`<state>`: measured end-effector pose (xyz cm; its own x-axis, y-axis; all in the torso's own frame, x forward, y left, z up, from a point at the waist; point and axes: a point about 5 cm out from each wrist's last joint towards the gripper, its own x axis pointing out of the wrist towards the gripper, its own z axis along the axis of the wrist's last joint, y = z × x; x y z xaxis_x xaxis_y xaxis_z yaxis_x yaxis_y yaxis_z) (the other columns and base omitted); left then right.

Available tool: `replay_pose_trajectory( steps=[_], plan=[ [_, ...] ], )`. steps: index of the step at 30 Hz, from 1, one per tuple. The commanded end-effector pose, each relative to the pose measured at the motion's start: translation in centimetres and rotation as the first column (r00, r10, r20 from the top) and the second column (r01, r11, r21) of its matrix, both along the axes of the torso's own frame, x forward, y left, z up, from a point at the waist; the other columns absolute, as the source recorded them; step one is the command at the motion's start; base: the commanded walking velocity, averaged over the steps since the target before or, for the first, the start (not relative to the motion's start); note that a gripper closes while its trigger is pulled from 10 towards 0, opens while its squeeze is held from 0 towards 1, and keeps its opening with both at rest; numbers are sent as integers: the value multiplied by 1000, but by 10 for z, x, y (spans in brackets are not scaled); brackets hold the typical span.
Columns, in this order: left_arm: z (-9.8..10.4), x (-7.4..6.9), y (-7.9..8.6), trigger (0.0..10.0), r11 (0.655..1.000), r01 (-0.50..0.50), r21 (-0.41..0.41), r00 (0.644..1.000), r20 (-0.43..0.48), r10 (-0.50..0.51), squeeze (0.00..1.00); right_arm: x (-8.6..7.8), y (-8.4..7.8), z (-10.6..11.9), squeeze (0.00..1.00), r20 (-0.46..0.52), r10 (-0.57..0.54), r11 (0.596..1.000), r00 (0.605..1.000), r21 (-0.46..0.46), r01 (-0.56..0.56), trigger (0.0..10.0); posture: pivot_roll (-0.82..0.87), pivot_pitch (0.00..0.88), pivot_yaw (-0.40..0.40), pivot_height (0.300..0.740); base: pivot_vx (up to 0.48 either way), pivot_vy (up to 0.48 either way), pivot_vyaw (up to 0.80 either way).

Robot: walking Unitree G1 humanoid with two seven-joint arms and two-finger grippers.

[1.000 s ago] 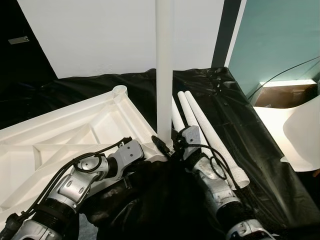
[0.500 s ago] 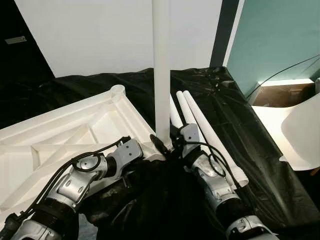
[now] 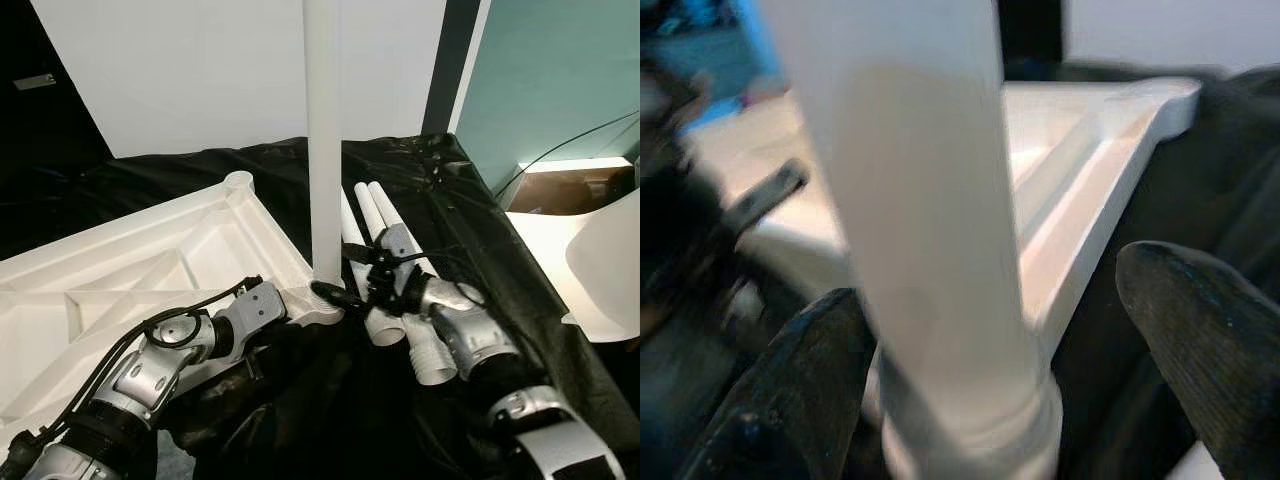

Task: Building children table

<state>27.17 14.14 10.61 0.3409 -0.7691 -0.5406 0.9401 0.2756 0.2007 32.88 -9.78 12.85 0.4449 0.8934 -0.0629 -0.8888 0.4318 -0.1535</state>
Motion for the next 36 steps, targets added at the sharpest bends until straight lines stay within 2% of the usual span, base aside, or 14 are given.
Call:
replay_pose_trajectory(
  steps=[1, 5, 9, 10, 12, 13, 14, 16, 17, 23, 27, 31, 32, 36],
  plan=[
    [-30, -21, 2, 10000, 992, 112, 63, 978, -185, -99, 0, 2, 1, 0, 0, -9, 71, 996, 997, -48, -71, 4706, 77, 0, 20, 740, 0, 0, 0],
    [-30, -21, 1, 10000, 992, 112, 61, 978, -184, -99, 0, 9, -4, 5, 0, -10, 88, 993, 996, -82, -88, 0, 81, 0, 18, 740, 0, 0, 0],
    [-30, -22, 1, 10000, 992, 110, 60, 978, -185, -98, 0, 13, -6, 9, 0, -4, 85, 992, 996, -96, -85, 0, 81, 0, 18, 740, 0, 0, 0],
    [-30, -23, 1, 10000, 992, 109, 59, 978, -186, -96, 0, 15, -7, 10, 0, 0, 84, 991, 996, -103, -83, 2863, 90, 0, 13, 740, 0, 0, 0],
    [-30, -23, 1, 10000, 992, 108, 59, 978, -187, -95, 0, 17, -7, 11, 0, 2, 87, 990, 996, -108, -86, 4784, 90, 0, 13, 740, 0, 0, 0],
    [-30, -23, 1, 10000, 992, 108, 59, 978, -187, -95, 0, 17, -7, 11, 0, 2, 87, 990, 996, -108, -86, 4784, 90, 0, 13, 740, 0, 0, 0],
    [-30, -24, 2, 10000, 993, 106, 58, 978, -188, -93, 0, 17, -7, 11, 0, 0, 96, 990, 995, -107, -96, 1843, 93, 0, 11, 740, 0, 0, 0],
    [-30, -24, 2, 10000, 993, 105, 58, 978, -188, -93, 0, 17, -6, 11, 0, -2, 101, 990, 995, -101, -101, 1843, 93, 0, 11, 740, 0, 0, 0],
    [-31, -25, 2, 10000, 993, 105, 58, 978, -188, -92, 0, 17, -6, 11, 0, -5, 108, 989, 994, -99, -108, 0, 94, 0, 12, 740, 0, 0, 0],
    [-30, -25, 3, 10000, 993, 104, 59, 978, -189, -91, 0, 12, -2, 2, 0, -39, 108, 992, 993, -65, -110, 0, 93, 0, 12, 740, 0, 0, 0],
    [-30, -24, 3, 10000, 993, 102, 59, 978, -187, -89, 0, 3, 12, -3, 0, 35, -105, 991, 994, 88, 102, 0, 96, 0, 9, 740, 0, 0, 0],
    [-30, -25, 3, 10000, 993, 101, 58, 978, -187, -89, 0, -6, 11, -4, 0, 86, -373, 909, 924, 234, 346, 0, 96, 0, 12, 740, 0, 0, 0],
    [-29, -24, 4, 10000, 993, 102, 61, 978, -188, -89, 0, -14, 5, -8, 0, 95, -516, 834, 851, 283, 474, 0, 93, 0, 15, 740, 0, 0, 0],
    [-29, -24, 5, 10000, 992, 104, 65, 978, -189, -90, 0, -18, -3, -11, 0, 88, -617, 764, 782, 306, 568, 0, 90, 0, 20, 740, 0, 0, 0]
  ],
)
